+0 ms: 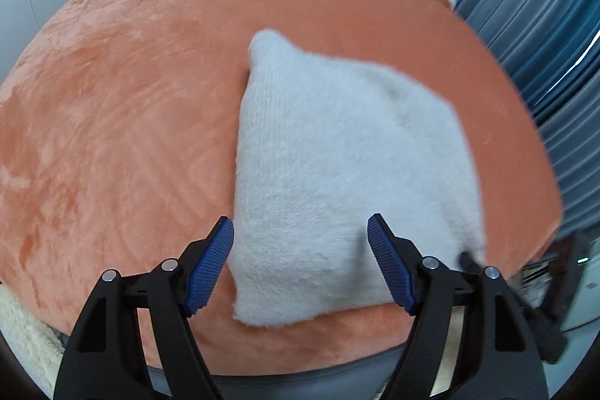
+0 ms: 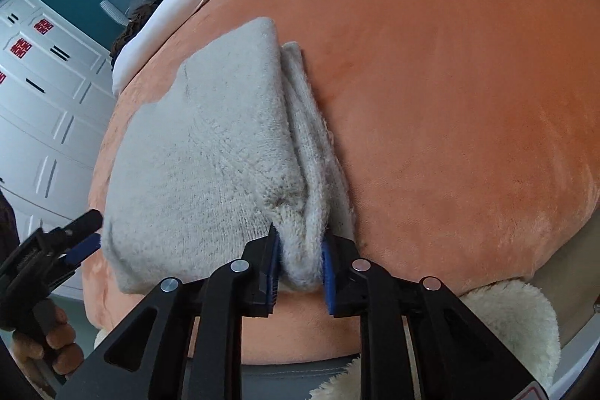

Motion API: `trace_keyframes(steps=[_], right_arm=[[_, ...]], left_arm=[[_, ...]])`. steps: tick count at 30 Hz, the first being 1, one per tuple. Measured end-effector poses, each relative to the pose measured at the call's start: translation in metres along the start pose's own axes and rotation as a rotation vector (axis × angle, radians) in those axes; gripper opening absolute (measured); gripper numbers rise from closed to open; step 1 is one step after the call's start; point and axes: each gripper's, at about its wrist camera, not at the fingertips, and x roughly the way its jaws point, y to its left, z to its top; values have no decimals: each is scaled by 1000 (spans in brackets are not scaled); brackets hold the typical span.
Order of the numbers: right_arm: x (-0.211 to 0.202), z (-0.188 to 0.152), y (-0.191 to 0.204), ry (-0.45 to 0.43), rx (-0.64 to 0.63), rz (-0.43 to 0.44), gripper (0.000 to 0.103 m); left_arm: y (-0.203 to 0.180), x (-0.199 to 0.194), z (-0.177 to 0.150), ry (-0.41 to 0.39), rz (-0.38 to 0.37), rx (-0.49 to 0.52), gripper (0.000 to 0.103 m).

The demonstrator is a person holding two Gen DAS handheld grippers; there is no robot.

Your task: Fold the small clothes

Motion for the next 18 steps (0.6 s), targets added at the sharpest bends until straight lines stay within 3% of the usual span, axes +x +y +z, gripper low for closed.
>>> trace_keyframes(steps=[3,6,8,12,13,14,15,18], right_arm=[[-18,15,6,-33,30,32,30],[-26,43,31,-94,-7,39,33],[-16,63,40,-91,-37,44,45],[37,96,51,-42,-64,1,48],[51,101,54,-19,-80,-13,44],[57,105,57,-14,-106,-35,19],[54,110,62,-27,-123,-36,13],[15,119,61,-147,-90,63,9]], left_arm=[[2,20,-7,45,22,-2,72],[7,25,-12,48,15,-20,74],[7,27,-15,48,19,-15,76],[7,28,-15,50,32,8,78],[7,28,-15,51,34,11,78],[7,28,-15,53,35,11,78],[8,29,-14,57,33,12,78],[8,29,-13,59,29,26,78]])
